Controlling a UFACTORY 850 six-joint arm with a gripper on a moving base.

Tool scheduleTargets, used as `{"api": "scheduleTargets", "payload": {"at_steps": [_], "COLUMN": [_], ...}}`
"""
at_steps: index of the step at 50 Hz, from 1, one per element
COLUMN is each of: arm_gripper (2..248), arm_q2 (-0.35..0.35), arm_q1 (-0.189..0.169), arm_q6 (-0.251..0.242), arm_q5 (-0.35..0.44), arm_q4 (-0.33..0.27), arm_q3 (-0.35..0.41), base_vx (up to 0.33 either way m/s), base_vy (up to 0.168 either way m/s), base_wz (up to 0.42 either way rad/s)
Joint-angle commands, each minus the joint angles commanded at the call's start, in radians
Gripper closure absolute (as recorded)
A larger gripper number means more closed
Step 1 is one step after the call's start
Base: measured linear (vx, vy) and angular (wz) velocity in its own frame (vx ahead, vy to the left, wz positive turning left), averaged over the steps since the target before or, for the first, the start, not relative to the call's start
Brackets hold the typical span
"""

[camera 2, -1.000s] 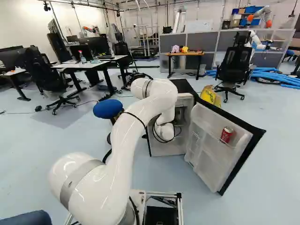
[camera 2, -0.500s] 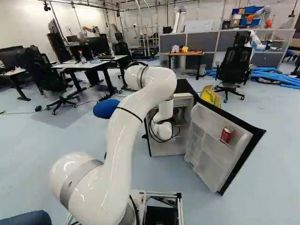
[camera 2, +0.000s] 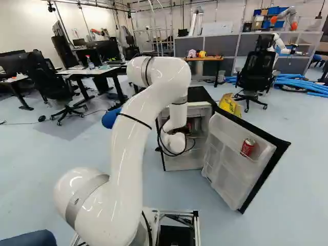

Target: Grab a drink from the fridge

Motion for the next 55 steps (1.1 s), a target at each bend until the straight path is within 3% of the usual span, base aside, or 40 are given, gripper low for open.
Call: {"api": "scheduleTargets", "payload": {"at_steps": [55], "arm_gripper": [157], "arm_q2": [0.366], "arm_q1": [-0.009], "arm_q6": [0.0], "arm_q5": [0.0], "arm_q4": [0.0], "arm_q3": [0.4], "base_vx": [0.0], "base_vy": [0.0], "base_wz": [0.0]}}
